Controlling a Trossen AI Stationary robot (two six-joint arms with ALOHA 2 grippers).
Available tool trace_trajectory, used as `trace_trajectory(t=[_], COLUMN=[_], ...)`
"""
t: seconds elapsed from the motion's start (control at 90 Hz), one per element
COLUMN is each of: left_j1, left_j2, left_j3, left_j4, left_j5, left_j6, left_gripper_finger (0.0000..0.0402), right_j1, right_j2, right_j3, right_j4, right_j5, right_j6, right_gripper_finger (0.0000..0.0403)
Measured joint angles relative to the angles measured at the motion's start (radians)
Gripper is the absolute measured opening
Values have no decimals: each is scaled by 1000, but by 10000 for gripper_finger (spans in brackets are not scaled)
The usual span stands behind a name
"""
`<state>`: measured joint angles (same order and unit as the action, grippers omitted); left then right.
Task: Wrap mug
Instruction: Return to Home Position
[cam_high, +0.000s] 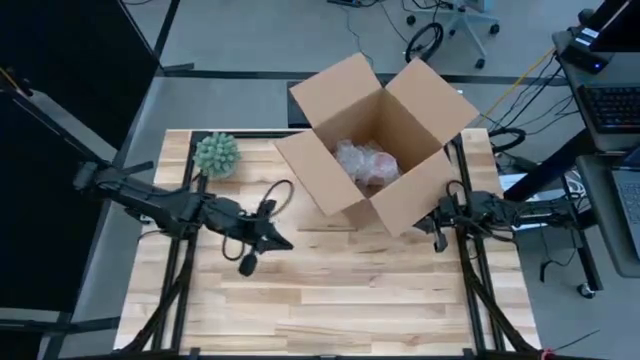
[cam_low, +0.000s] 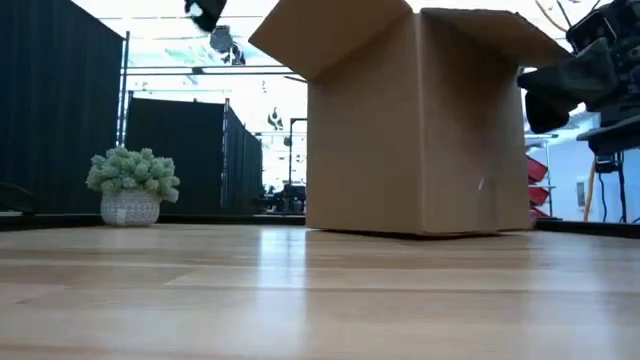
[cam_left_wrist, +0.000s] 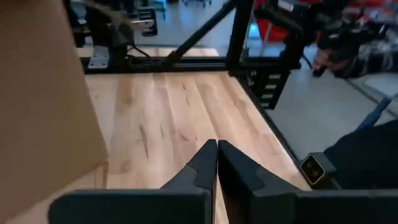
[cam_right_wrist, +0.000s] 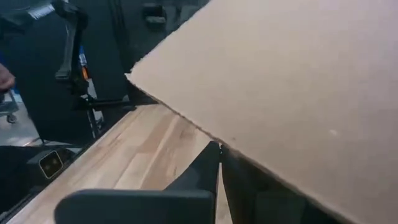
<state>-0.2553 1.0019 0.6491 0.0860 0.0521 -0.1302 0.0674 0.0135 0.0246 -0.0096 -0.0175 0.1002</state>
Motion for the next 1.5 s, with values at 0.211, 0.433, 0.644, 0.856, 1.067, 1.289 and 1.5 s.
trace_trajectory(t=[0.211, 0.433, 0.644, 0.856, 1.067, 1.289, 1.5], left_j1=[-3, -2, 3, 3, 3, 3, 3], left_j2=[-276, -557, -795, -931, -978, -956, -956], left_j3=[-228, -380, -483, -598, -641, -641, -641], left_j4=[45, 37, 28, 46, -32, -63, -63], left_j5=[-26, -101, -37, -159, -158, -152, -150], left_j6=[-67, -66, -63, -74, -100, -98, -98], left_gripper_finger=[0, 0, 0, 0, 0, 0, 0], right_j1=[0, 0, 0, 0, 0, 0, 0], right_j2=[0, 0, 0, 0, 1, 0, 0], right_j3=[0, 0, 0, -1, -2, -2, -2], right_j4=[-2, -2, -2, -2, -2, -2, -2], right_j5=[0, -1, -3, -3, -2, -5, -5], right_j6=[-8, 39, 61, 63, 64, 64, 64], right_gripper_finger=[0, 0, 0, 0, 0, 0, 0])
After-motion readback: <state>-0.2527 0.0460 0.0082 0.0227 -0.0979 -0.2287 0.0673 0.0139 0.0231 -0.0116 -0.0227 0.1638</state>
